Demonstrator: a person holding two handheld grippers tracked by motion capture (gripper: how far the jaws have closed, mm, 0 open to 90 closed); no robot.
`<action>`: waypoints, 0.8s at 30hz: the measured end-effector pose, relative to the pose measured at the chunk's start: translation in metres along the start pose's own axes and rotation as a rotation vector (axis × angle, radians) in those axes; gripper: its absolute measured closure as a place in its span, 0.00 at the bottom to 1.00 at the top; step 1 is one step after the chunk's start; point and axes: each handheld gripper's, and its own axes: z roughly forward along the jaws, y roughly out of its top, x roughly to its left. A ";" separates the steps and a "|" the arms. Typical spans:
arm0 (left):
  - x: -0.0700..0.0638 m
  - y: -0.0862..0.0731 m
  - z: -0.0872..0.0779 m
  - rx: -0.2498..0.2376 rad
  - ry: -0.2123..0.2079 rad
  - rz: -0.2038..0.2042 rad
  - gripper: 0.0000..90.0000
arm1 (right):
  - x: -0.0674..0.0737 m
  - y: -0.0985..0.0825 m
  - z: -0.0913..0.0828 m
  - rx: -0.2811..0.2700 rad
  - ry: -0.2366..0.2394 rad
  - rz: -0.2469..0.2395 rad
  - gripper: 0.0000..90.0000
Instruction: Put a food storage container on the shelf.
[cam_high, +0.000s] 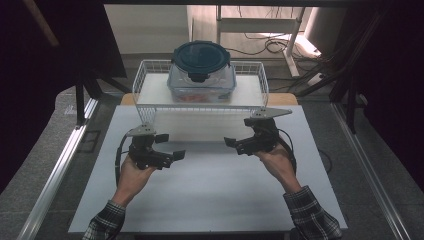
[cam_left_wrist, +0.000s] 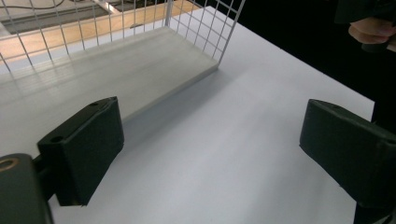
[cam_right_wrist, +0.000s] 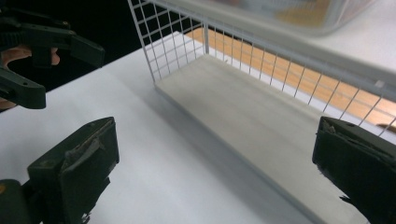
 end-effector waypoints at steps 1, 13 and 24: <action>-0.001 -0.002 0.000 -0.001 0.004 0.004 0.06 | 0.001 -0.003 0.000 0.002 -0.005 -0.002 0.00; -0.010 -0.041 0.002 0.020 0.008 0.012 0.05 | 0.014 -0.036 -0.001 0.012 -0.015 -0.010 0.00; -0.019 -0.069 0.002 0.045 0.038 0.038 0.04 | 0.022 -0.067 -0.003 0.050 -0.049 -0.025 0.00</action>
